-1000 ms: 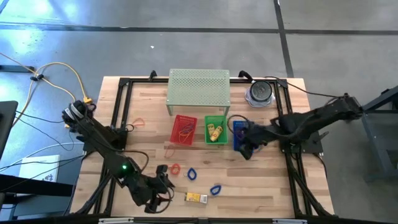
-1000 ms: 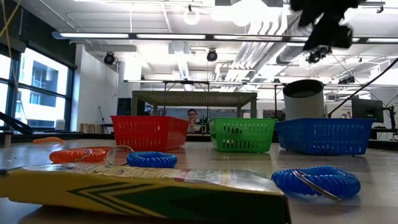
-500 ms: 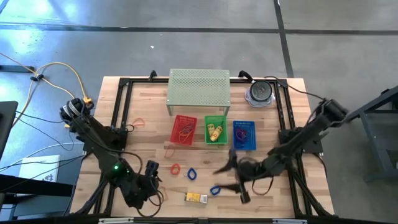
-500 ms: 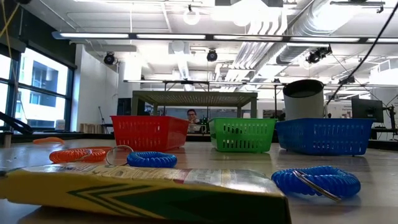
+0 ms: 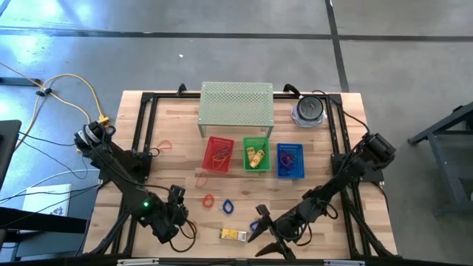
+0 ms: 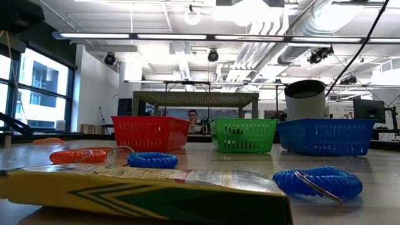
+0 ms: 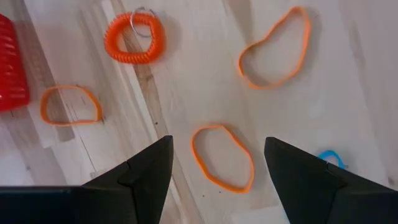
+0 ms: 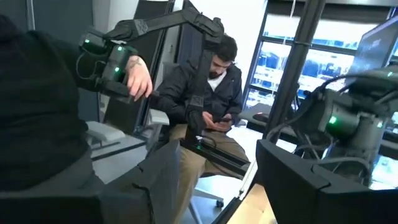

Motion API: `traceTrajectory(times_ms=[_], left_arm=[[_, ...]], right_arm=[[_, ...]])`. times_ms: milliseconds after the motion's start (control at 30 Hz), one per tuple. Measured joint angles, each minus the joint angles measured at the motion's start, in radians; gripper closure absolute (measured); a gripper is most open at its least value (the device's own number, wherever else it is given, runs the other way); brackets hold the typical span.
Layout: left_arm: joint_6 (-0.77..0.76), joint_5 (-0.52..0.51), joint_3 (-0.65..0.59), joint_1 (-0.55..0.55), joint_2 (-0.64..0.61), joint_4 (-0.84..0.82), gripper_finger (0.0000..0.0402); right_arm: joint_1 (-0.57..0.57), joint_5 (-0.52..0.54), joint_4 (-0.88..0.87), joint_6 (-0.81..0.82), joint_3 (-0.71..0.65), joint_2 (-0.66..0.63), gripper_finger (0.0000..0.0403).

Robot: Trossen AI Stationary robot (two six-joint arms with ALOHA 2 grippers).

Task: Pick & Place Office Desk Supplies
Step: Put the orange rubber band into the red bin

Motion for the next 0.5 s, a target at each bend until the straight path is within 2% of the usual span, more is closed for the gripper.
traceTrajectory(times_ms=[300,433,500], left_arm=[[-0.068,0.009,0.000,0.000,0.070,0.078,0.0158],[-0.089,0.030,0.000,0.000,0.069,0.000,0.0158],[-0.147,0.031,0.000,0.000,0.068,-0.053,0.0158]], right_arm=[[0.017,-0.006,-0.035,-0.041,0.000,0.001,0.0204],[0.017,-0.004,-0.053,-0.041,0.000,0.002,0.0204],[0.017,-0.004,-0.051,-0.041,0.000,0.002,0.0204]])
